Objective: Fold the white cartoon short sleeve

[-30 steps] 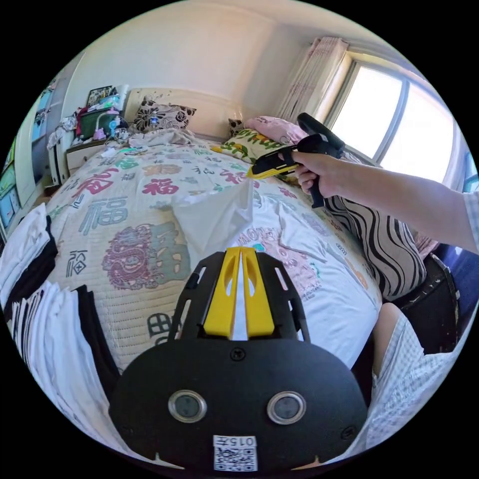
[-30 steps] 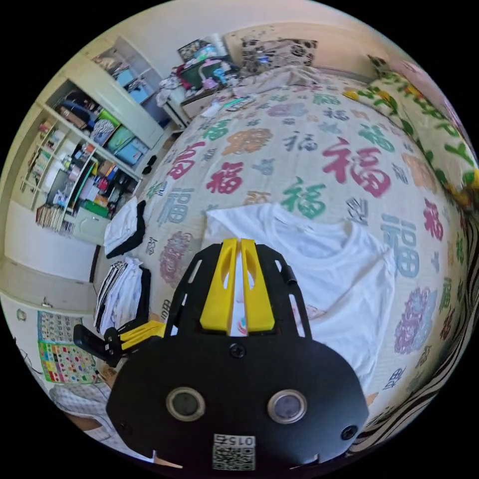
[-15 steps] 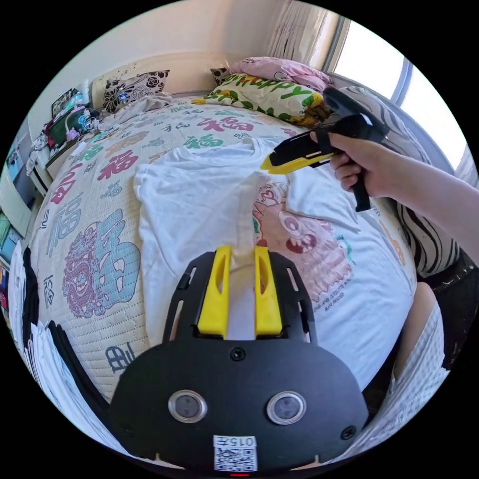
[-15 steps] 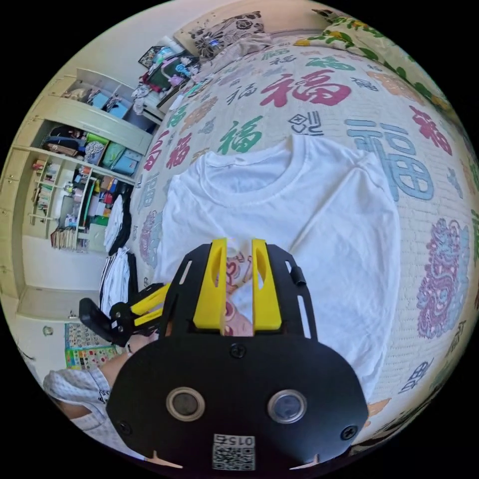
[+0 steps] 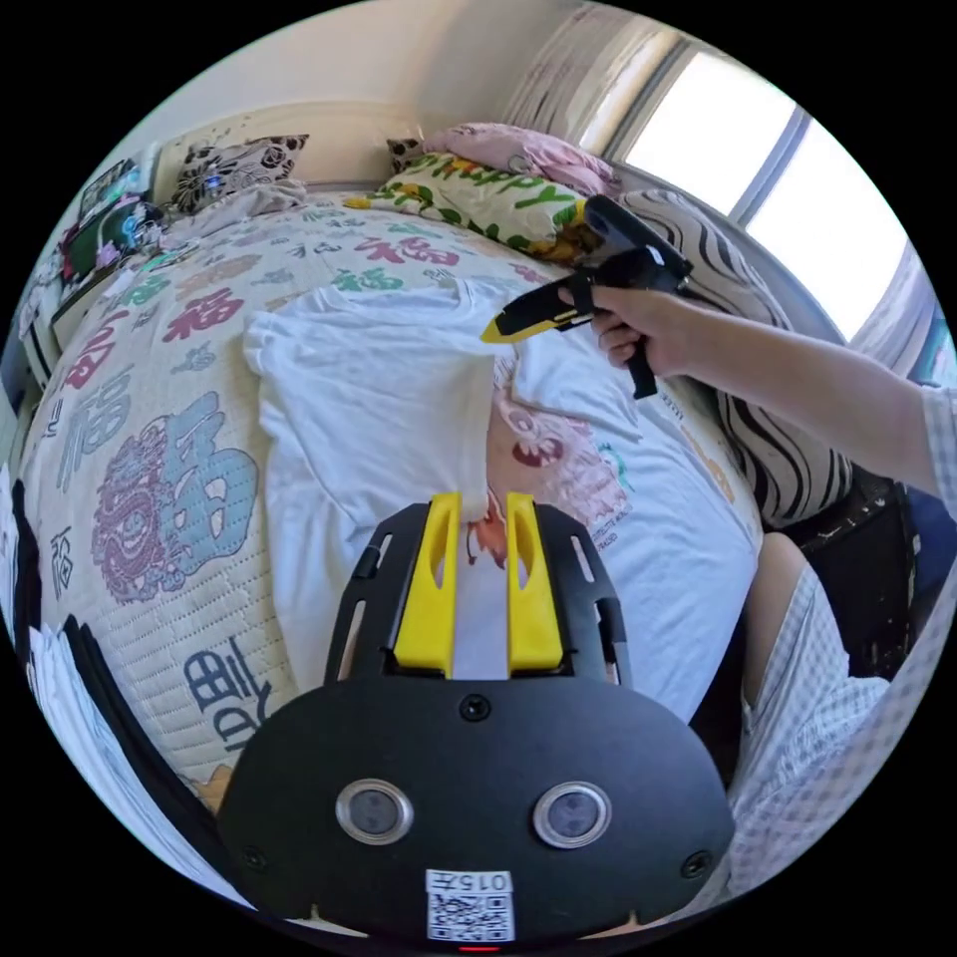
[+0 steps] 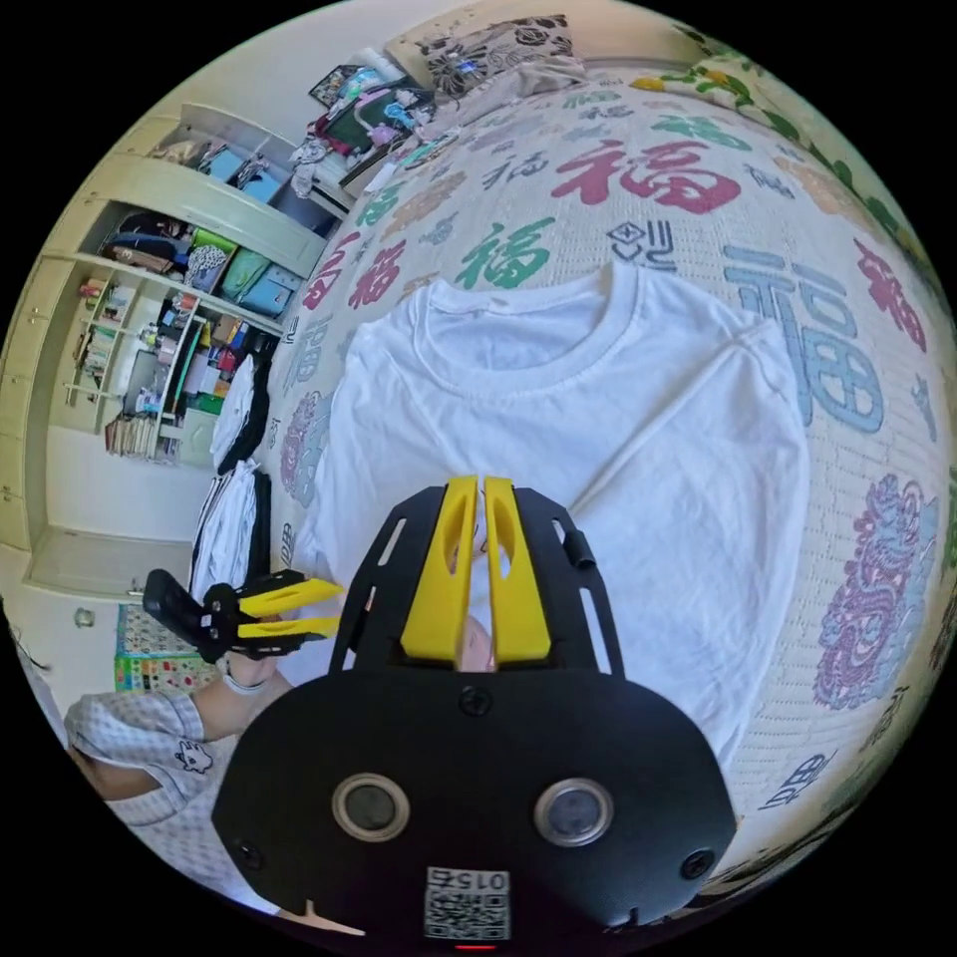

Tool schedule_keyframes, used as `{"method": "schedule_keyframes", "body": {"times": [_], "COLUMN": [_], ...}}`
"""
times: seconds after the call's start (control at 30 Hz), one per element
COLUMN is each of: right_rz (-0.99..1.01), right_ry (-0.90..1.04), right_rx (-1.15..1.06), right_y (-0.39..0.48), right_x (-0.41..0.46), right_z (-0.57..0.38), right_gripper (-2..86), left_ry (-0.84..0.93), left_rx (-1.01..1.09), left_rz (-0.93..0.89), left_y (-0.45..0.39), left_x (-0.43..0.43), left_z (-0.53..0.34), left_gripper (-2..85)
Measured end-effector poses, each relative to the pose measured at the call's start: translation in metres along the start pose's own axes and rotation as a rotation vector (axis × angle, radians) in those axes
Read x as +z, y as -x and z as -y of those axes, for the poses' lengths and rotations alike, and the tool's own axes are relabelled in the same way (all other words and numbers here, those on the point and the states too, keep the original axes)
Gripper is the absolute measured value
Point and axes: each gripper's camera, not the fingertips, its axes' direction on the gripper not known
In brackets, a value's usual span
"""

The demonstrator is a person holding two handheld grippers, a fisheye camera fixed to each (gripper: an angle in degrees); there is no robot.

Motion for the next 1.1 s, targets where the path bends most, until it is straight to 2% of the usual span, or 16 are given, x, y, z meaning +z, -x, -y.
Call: {"method": "schedule_keyframes", "body": {"times": [0.13, 0.27, 0.5, 0.63, 0.8, 0.87, 1.0, 1.1], "right_rz": [-0.136, -0.244, -0.188, -0.195, -0.211, -0.307, -0.327, -0.368], "right_ry": [0.066, 0.164, 0.090, 0.034, 0.079, 0.087, 0.076, 0.062], "right_rx": [-0.124, -0.189, -0.122, -0.172, -0.138, -0.045, 0.172, 0.294], "right_y": [0.044, 0.071, 0.070, 0.080, 0.082, 0.074, 0.041, 0.020], "right_x": [-0.012, -0.007, -0.072, -0.134, -0.178, -0.195, -0.228, -0.251], "right_z": [0.007, 0.001, -0.026, -0.092, -0.213, -0.275, -0.354, -0.402], "right_gripper": [6.4, 1.1, 0.4, 4.8, 7.5, 8.0, 8.0, 8.6], "left_ry": [-0.087, 0.036, 0.029, 0.088, 0.244, 0.308, 0.332, 0.478], "left_rx": [-0.098, -0.124, -0.160, -0.224, -0.287, -0.329, -0.344, -0.334], "left_rz": [0.062, 0.150, 0.115, 0.079, 0.120, 0.162, 0.165, 0.161], "left_y": [0.025, 0.047, 0.058, 0.064, 0.046, 0.041, 0.038, 0.042], "left_x": [-0.016, 0.018, -0.004, -0.041, -0.068, -0.070, -0.067, -0.042], "left_z": [0.001, 0.005, 0.003, -0.030, -0.082, -0.102, -0.103, -0.097], "left_gripper": [7.0, 4.1, 5.0, 8.0, 9.9, 10.0, 10.0, 9.8]}}
